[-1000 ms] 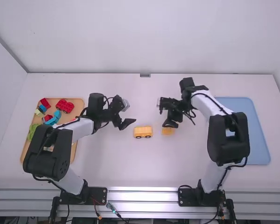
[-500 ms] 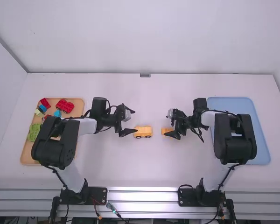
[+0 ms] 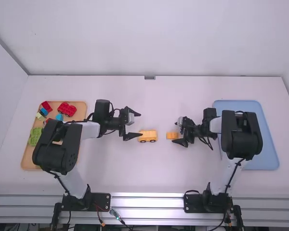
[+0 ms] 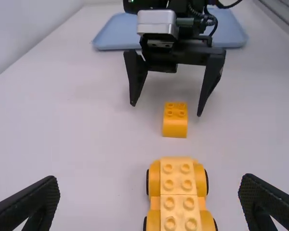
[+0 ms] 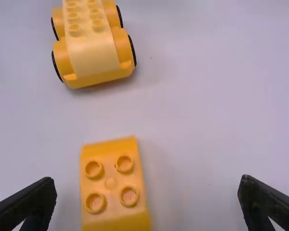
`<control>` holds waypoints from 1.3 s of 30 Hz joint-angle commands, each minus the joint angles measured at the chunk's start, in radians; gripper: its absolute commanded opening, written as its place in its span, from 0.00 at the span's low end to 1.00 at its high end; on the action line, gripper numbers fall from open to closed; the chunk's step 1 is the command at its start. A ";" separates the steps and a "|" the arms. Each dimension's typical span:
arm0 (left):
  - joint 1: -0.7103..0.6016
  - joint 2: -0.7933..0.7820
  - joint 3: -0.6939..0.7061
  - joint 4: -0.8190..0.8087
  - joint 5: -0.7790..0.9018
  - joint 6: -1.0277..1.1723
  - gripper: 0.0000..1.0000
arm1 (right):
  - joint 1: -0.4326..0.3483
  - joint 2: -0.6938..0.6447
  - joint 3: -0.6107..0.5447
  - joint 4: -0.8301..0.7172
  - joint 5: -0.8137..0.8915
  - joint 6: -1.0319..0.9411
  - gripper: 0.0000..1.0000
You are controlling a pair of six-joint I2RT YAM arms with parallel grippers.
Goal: Assemble lego blocks to make yellow taxi
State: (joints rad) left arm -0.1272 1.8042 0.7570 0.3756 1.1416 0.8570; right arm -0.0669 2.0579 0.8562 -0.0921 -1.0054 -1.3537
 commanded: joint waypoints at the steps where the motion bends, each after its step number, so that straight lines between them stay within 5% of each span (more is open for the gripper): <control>1: -0.004 0.001 -0.005 -0.002 0.055 -0.003 0.99 | -0.012 0.028 -0.004 -0.001 -0.056 -0.023 0.99; 14: -0.003 0.001 -0.005 -0.018 0.053 -0.003 0.99 | 0.042 0.031 -0.005 0.001 0.019 -0.061 0.81; 16: -0.003 0.001 -0.005 -0.024 0.051 -0.003 0.99 | 0.031 0.031 -0.005 -0.003 0.018 -0.061 0.71; 22: -0.003 0.001 -0.006 -0.035 0.052 -0.003 0.99 | 0.001 0.031 -0.005 -0.032 0.018 -0.066 0.69; 31: -0.005 0.001 -0.006 -0.043 0.050 -0.003 0.99 | 0.019 0.031 -0.005 -0.069 0.012 -0.121 0.48; 39: -0.021 0.011 -0.006 -0.107 0.045 0.061 0.99 | 0.042 0.031 -0.005 -0.069 0.009 -0.121 0.18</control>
State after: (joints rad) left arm -0.1356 1.8042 0.7570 0.2764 1.1595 0.8780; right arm -0.0319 2.0739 0.8562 -0.1566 -0.9939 -1.4708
